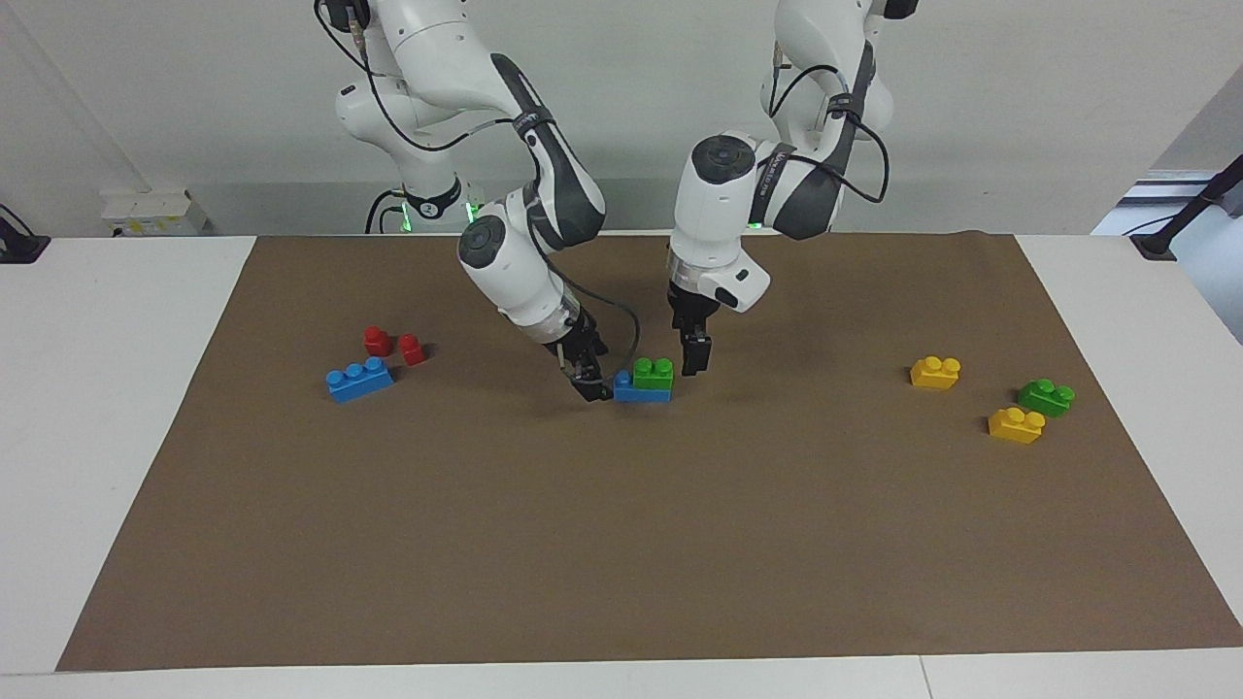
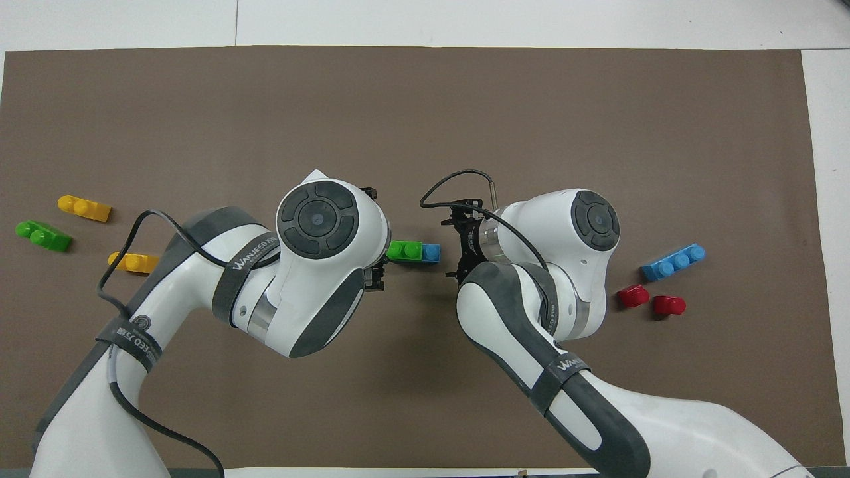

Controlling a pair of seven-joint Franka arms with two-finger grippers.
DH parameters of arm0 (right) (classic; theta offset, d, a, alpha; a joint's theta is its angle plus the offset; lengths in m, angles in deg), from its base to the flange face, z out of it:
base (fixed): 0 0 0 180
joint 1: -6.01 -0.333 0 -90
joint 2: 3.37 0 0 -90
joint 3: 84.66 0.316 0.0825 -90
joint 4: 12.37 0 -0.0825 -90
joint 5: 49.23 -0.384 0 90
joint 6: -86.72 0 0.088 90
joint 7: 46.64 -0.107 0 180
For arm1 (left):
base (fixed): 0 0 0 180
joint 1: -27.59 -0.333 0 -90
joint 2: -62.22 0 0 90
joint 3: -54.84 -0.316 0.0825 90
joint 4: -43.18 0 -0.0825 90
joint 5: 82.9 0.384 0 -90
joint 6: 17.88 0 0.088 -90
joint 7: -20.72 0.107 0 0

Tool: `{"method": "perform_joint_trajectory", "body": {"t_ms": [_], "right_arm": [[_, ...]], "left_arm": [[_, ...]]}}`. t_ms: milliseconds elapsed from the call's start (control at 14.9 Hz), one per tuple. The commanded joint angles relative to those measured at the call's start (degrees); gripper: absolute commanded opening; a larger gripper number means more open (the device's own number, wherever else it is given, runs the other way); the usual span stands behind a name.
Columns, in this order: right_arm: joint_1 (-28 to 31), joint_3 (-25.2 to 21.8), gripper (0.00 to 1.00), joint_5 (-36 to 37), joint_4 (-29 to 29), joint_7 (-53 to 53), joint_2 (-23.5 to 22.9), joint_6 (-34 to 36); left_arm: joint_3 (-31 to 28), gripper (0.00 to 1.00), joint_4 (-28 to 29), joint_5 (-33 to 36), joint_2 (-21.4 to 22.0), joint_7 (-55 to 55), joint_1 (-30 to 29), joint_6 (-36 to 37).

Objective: Remove green block with left arm and hold with right
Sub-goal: 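Close the left gripper on the green brick while the right gripper grips blue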

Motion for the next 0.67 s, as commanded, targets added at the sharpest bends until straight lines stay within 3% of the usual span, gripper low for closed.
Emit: {"method": "perform_joint_trajectory", "body": {"t_ms": [0, 201, 604], "right_arm": [[-1.11, -0.08, 0.95, -2.52, 0.18, -0.83, -1.09, -3.13], [-1.38, 0.01, 0.95, -2.7, -0.26, -0.83, -2.23, -4.97], [-3.49, 0.01, 0.95, -3.58, -0.52, -0.3, -4.96, -8.41]], "left_arm": [[-0.84, 1.0, 0.65, 2.0, -0.96, -2.98, 1.8, -1.71], [-0.84, 1.0, 0.65, 3.4, -3.16, -6.32, 3.82, -1.71], [-0.84, 1.0, 2.13, 3.59, -3.52, -8.7, 4.26, -2.84]]}}
